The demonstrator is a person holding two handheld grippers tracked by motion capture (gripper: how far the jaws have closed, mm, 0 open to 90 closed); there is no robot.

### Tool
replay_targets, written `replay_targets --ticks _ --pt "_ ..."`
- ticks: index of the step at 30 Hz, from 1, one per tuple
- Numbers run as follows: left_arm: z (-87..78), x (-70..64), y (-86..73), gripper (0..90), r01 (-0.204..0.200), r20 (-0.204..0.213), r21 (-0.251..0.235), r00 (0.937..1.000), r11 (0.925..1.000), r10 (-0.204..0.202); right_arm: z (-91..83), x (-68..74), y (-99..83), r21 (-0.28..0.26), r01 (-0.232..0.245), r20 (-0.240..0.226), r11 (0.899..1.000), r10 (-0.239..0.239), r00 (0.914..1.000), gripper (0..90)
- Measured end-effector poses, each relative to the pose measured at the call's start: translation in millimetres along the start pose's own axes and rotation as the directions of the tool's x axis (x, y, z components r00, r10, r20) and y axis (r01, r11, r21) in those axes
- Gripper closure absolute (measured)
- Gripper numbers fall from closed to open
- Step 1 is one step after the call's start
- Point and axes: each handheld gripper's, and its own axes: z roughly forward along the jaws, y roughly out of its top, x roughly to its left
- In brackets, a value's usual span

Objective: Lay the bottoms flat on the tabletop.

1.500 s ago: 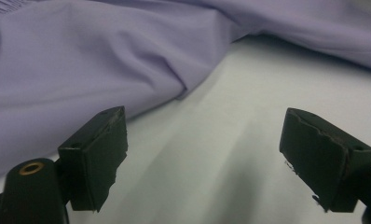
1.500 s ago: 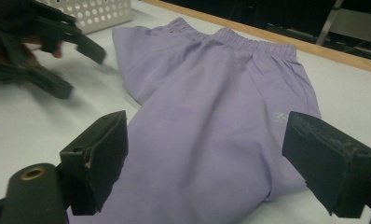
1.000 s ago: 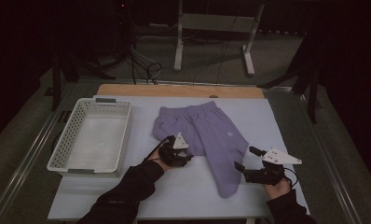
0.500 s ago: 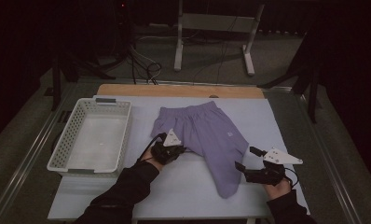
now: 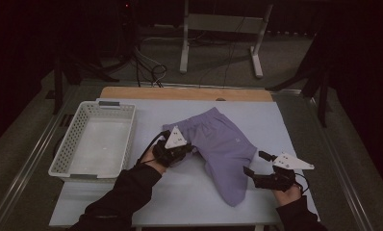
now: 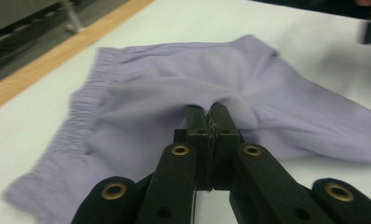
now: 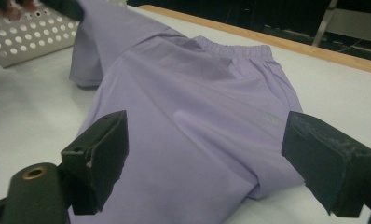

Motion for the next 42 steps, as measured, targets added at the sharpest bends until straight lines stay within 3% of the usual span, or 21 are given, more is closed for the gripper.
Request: replay_targets --ticks 6,8,11,14,16,17,19,21,23,26,27,30,31,33,36,37,42 --pt "27.4 27.9 2.7 88.7 0.098 -0.076 0.053 0.9927 0.9937 -0.094 1.2 -0.2 -0.8 0.004 0.003 -0.005 1.000 -0.003 1.0000 14.7" --pt "40.0 34.9 -2.0 88.6 0.141 -0.091 0.079 0.9869 0.9869 -0.133 1.7 -0.2 -1.0 0.005 0.001 -0.009 1.000 -0.001 1.0000 14.7" --pt "56.0 42.1 -12.1 88.5 0.170 -0.105 0.131 0.9820 0.9766 -0.157 2.1 0.3 -2.0 0.011 0.007 -0.010 1.000 -0.007 0.9999 14.7" --pt "66.7 46.1 -22.1 87.6 0.187 -0.090 0.176 0.9807 0.9666 -0.173 2.4 0.4 -2.1 0.009 0.004 -0.011 1.000 -0.004 0.9999 14.7" --pt "68.4 46.3 -25.3 85.0 0.195 -0.076 0.180 0.9800 0.9641 -0.184 2.6 0.7 -2.1 0.008 0.003 -0.013 1.000 -0.003 0.9999 14.7" --pt "66.2 45.3 -26.7 78.8 0.204 -0.054 0.165 0.9788 0.9650 -0.197 3.7 2.2 -2.0 0.010 0.007 -0.030 1.000 -0.007 0.9995 14.7" --pt "59.4 42.3 -25.2 74.1 0.204 -0.034 0.138 0.9791 0.9692 -0.201 4.2 2.8 -1.9 0.010 0.008 -0.037 1.000 -0.008 0.9993 14.7" --pt "55.2 39.8 -23.8 54.0 0.192 -0.035 0.129 0.9813 0.9727 -0.189 5.7 5.5 -1.8 0.013 0.008 -0.050 1.000 -0.007 0.9987 14.6" --pt "41.2 31.6 -20.5 48.7 0.150 -0.005 0.099 0.9887 0.9837 -0.150 8.6 9.8 -1.4 0.023 0.014 -0.071 1.000 -0.013 0.9974 14.2" --pt "32.0 24.9 -19.9 45.0 0.127 0.008 0.085 0.9917 0.9882 -0.128 9.6 12.8 -0.4 0.024 0.020 -0.073 1.000 -0.018 0.9972 14.1" --pt "24.7 16.2 -21.5 44.7 0.114 0.021 0.070 0.9931 0.9911 -0.115 11.2 16.4 0.0 0.024 0.012 -0.086 1.000 -0.010 0.9962 14.3" --pt "18.4 6.1 -24.4 42.6 0.083 0.003 0.061 0.9965 0.9947 -0.084 13.0 19.8 0.5 0.038 0.011 -0.099 0.999 -0.007 0.9951 15.9" --pt "11.0 -2.9 -27.7 42.3 0.066 -0.007 0.038 0.9978 0.9971 -0.066 17.9 26.2 0.8 0.075 0.026 -0.109 0.997 -0.018 0.9938 16.9" --pt "6.9 -9.6 -30.9 42.4 0.059 0.008 0.032 0.9982 0.9978 -0.059 21.5 31.6 0.5 0.085 0.040 -0.129 0.996 -0.029 0.9912 17.6" --pt "8.7 -14.8 -34.7 42.2 0.042 0.021 0.054 0.9989 0.9977 -0.043 26.2 39.1 -0.8 0.088 0.056 -0.159 0.995 -0.042 0.9865 17.5" --pt "15.5 -17.6 -39.5 42.2 0.024 0.014 0.085 0.9996 0.9961 -0.025 29.1 43.0 -1.2 0.100 0.058 -0.163 0.993 -0.041 0.9859 17.7" --pt "37.9 -16.6 -48.3 41.4 0.004 0.013 0.162 0.9999 0.9867 -0.006 54.6 74.0 -12.6 0.182 0.123 -0.239 0.976 -0.077 0.9680 29.8"
